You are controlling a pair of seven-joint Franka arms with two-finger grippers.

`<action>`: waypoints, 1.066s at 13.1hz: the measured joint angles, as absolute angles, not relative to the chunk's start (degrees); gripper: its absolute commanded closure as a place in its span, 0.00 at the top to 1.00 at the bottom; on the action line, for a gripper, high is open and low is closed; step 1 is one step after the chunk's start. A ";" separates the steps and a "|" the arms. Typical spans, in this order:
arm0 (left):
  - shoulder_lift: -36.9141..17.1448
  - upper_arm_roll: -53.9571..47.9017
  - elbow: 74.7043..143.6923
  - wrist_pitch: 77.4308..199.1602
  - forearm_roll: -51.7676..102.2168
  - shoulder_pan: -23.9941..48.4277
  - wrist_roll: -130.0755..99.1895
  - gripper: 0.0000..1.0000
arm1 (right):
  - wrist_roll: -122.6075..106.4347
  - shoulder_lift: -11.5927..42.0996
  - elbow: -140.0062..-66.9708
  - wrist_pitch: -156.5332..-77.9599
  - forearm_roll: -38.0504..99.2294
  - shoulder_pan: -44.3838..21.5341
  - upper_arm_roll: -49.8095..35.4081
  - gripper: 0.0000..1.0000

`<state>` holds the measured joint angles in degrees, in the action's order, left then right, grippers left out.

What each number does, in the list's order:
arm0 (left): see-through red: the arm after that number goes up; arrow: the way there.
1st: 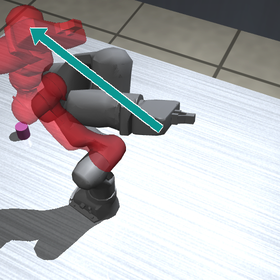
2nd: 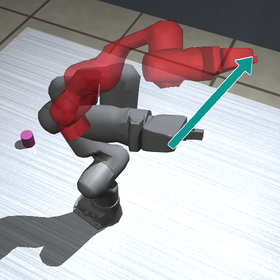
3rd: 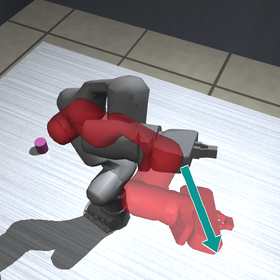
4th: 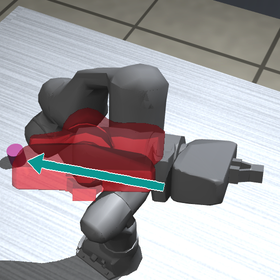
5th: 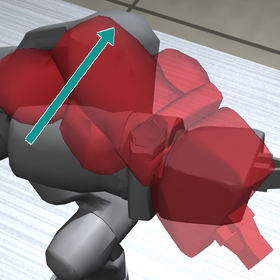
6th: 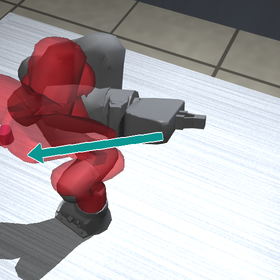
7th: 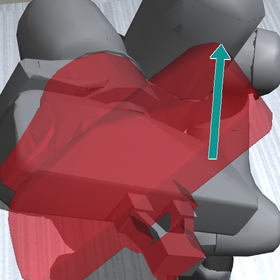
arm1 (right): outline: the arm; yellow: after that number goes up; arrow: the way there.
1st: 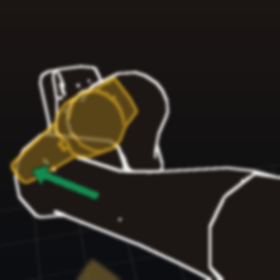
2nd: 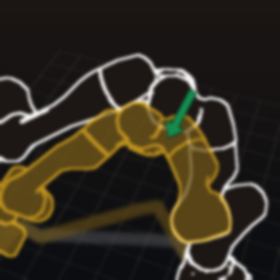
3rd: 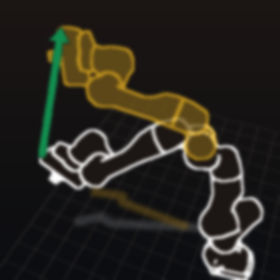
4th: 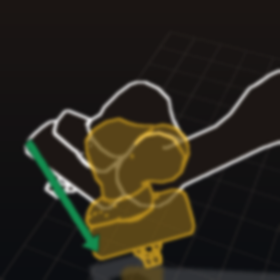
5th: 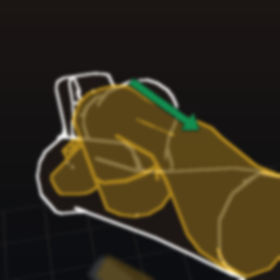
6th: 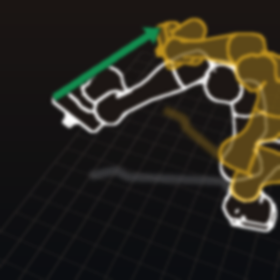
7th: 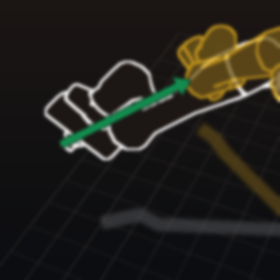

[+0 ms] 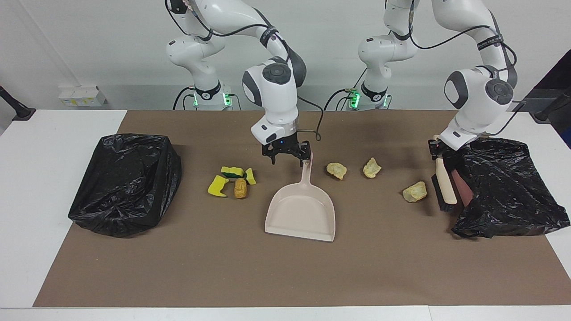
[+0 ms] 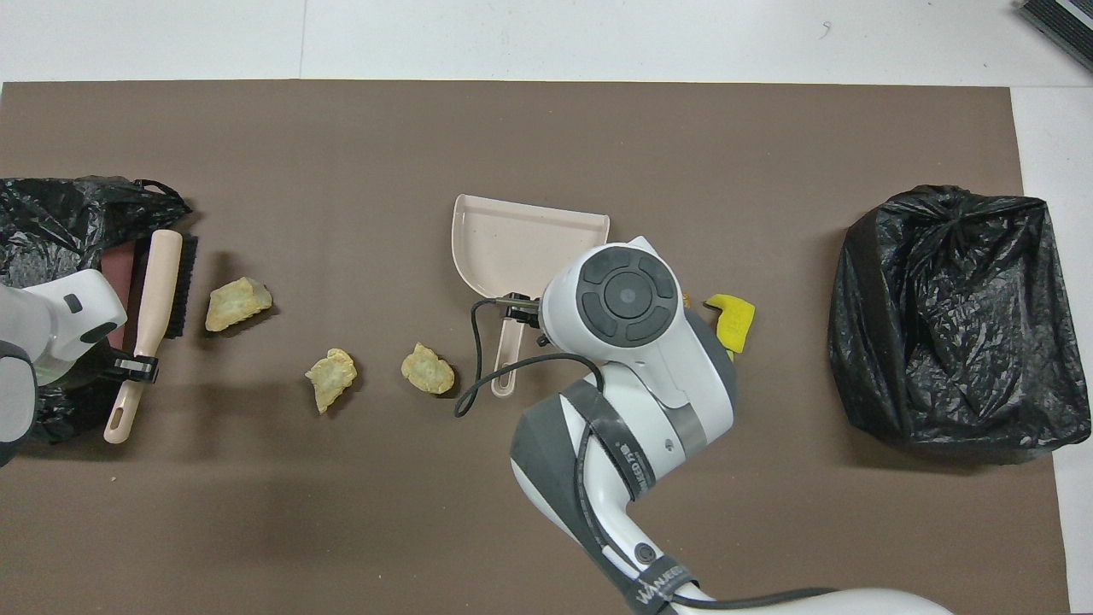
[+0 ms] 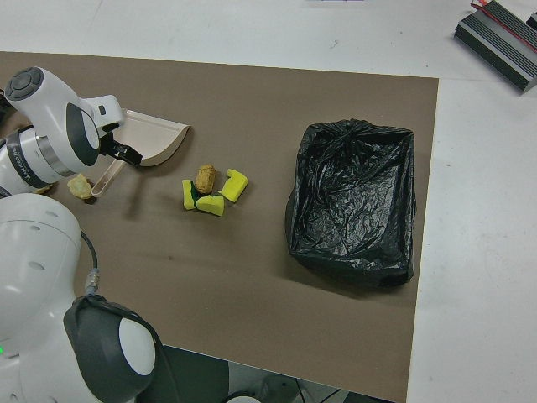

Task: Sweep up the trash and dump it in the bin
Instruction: 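Grasp the dustpan handle with the right gripper and lower it near bread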

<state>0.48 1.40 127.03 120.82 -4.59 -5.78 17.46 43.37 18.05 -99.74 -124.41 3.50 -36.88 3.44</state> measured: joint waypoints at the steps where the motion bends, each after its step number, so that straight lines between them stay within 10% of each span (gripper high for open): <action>1: 0.17 1.34 127.59 121.31 -4.59 -5.82 17.95 0.00 | 43.46 19.51 -99.24 -125.78 3.64 -37.82 3.42 1.00; 7: 0.64 -0.35 130.82 121.33 -4.62 -2.39 20.44 0.00 | 43.76 23.96 -98.99 -130.68 3.76 -41.24 3.25 1.00; 8: 0.95 -0.40 131.26 120.93 -4.62 -0.83 20.42 0.00 | 43.76 24.15 -99.07 -130.68 3.77 -41.17 3.25 0.82; 10: 1.50 -0.54 131.54 119.54 -4.61 2.32 19.58 0.00 | 43.75 24.43 -99.12 -130.64 3.76 -41.10 3.26 0.14; 11: 1.74 -0.60 131.59 118.71 -4.61 3.67 18.53 0.00 | 43.75 24.50 -99.12 -130.63 3.76 -41.10 3.26 0.00; 14: 2.71 -0.70 132.56 117.61 -4.59 7.54 13.84 0.00 | 43.75 24.51 -99.08 -130.38 3.78 -41.11 3.26 0.00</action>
<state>2.71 -0.70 132.56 117.61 -4.59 7.54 13.84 43.75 24.51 -99.08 -130.38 3.78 -41.11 3.26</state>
